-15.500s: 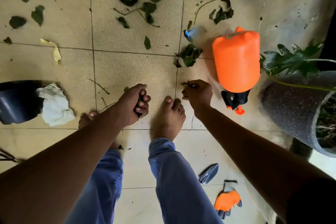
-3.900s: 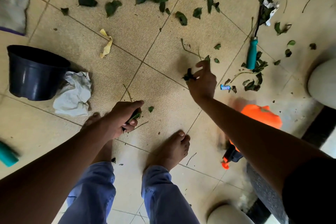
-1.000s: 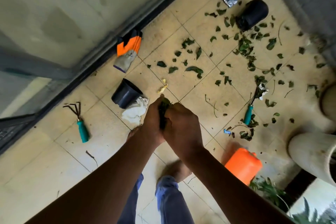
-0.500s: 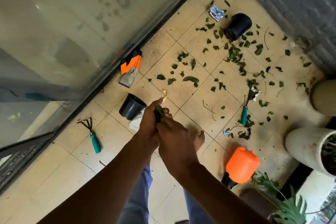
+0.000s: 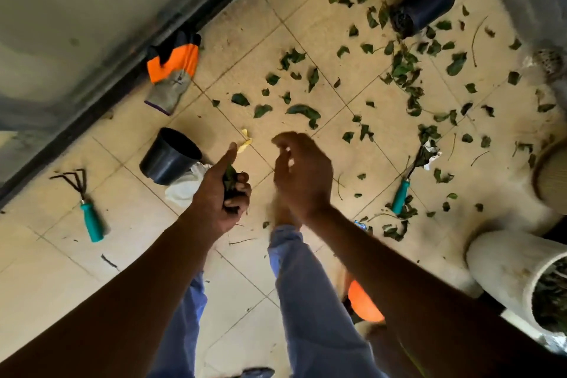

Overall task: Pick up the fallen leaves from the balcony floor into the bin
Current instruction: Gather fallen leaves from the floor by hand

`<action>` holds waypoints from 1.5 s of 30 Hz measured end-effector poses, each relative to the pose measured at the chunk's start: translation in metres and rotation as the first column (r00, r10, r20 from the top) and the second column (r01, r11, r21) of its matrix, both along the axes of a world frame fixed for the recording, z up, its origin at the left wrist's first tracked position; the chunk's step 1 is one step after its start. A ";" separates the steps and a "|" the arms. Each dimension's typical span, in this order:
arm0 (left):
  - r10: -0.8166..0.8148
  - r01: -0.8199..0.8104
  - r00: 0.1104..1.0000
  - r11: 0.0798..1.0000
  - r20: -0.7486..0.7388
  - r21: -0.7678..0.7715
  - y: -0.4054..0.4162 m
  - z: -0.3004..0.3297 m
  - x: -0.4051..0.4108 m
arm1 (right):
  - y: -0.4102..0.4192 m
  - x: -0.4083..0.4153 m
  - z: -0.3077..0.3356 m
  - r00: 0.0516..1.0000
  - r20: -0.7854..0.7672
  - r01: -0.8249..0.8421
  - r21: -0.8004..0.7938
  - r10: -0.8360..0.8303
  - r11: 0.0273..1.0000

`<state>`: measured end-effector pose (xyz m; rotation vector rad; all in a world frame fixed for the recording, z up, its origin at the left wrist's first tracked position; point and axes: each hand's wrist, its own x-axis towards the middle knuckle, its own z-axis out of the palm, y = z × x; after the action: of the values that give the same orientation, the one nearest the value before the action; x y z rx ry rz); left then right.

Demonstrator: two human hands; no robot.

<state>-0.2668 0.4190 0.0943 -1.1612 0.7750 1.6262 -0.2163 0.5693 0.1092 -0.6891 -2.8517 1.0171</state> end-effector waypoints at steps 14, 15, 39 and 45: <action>-0.188 0.195 0.975 0.980 -0.120 0.048 0.030 -0.128 -0.004 | 0.124 -0.057 -0.239 0.887 0.451 -0.262 0.320 0.097 0.910; -0.207 0.213 0.971 0.976 -0.123 0.042 0.030 -0.131 -0.004 | 0.125 -0.060 -0.245 0.881 0.461 -0.280 0.324 0.108 0.904; -0.049 0.046 0.994 0.998 -0.100 -0.031 0.019 -0.145 -0.044 | 0.065 -0.089 -0.247 0.887 0.274 -0.410 0.094 0.372 0.907; 0.122 -0.120 0.992 0.992 -0.034 0.046 0.010 -0.145 -0.046 | 0.055 -0.110 -0.256 0.745 0.390 -0.639 0.189 0.540 0.745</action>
<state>-0.3129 0.4289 -0.0510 -1.1690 0.6995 1.7601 -0.3260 0.6247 -0.1466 0.1488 -3.5060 0.4625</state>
